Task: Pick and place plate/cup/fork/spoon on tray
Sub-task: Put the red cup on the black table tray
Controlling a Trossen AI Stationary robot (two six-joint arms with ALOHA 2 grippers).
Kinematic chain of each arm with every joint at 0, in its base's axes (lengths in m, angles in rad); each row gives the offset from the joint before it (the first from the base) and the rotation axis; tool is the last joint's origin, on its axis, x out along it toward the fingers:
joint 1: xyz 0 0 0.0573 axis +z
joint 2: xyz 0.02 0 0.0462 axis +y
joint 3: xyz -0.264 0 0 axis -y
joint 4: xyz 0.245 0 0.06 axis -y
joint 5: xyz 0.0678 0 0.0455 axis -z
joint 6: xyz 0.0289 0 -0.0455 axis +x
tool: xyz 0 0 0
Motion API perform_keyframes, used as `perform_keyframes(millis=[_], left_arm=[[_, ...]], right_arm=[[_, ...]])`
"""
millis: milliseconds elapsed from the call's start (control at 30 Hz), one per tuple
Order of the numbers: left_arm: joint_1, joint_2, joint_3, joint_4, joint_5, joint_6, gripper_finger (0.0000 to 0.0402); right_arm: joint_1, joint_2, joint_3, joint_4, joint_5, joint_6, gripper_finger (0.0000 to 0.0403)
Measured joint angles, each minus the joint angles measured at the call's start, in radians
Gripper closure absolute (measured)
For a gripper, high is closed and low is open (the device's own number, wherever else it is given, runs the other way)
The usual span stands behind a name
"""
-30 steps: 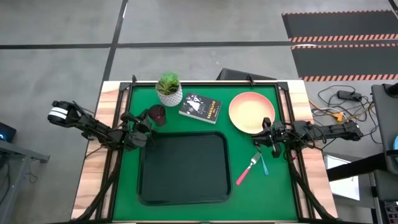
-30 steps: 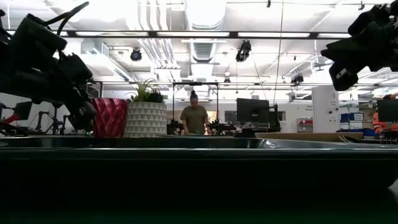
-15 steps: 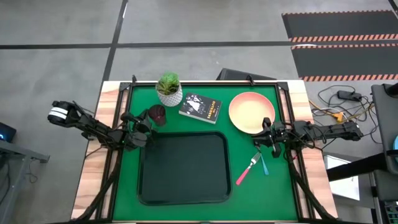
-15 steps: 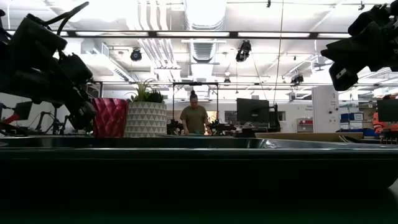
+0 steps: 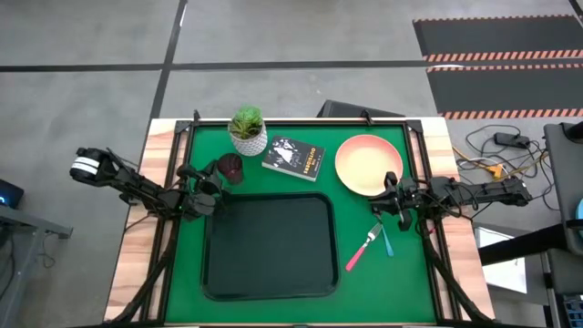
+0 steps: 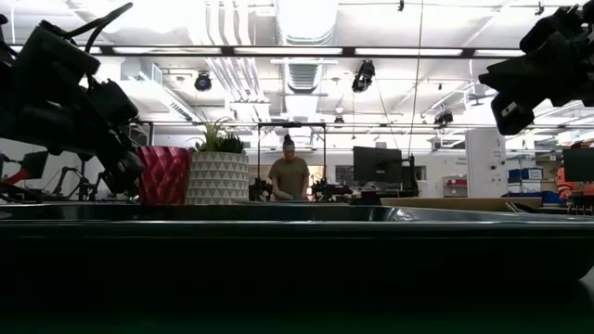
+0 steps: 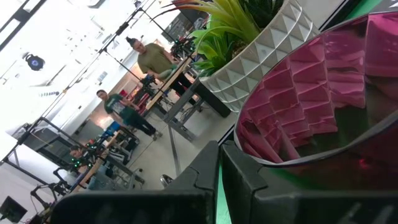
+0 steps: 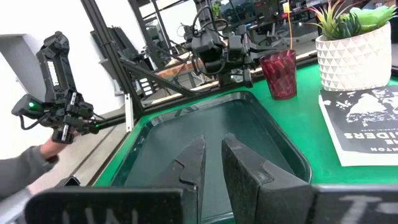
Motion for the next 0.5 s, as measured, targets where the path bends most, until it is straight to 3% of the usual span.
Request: perform_keyframes(millis=[267, 400, 500], left_arm=[[-0.001, 0.0, 0.0, 0.005, 0.0, -0.005, 0.0402], [-0.009, -0.007, 0.042, 0.126, -0.004, -0.045, 0.0402], [-0.01, -0.021, 0.089, 0.2, -0.007, 0.06, 0.0402]], right_arm=[[0.0, 0.0, 0.0, 0.153, 0.005, -0.024, 0.036], [0.0, 0.008, 0.0, 0.253, 0.067, -0.062, 0.036], [0.0, 0.027, 0.0, 0.309, 0.113, -0.087, 0.036]])
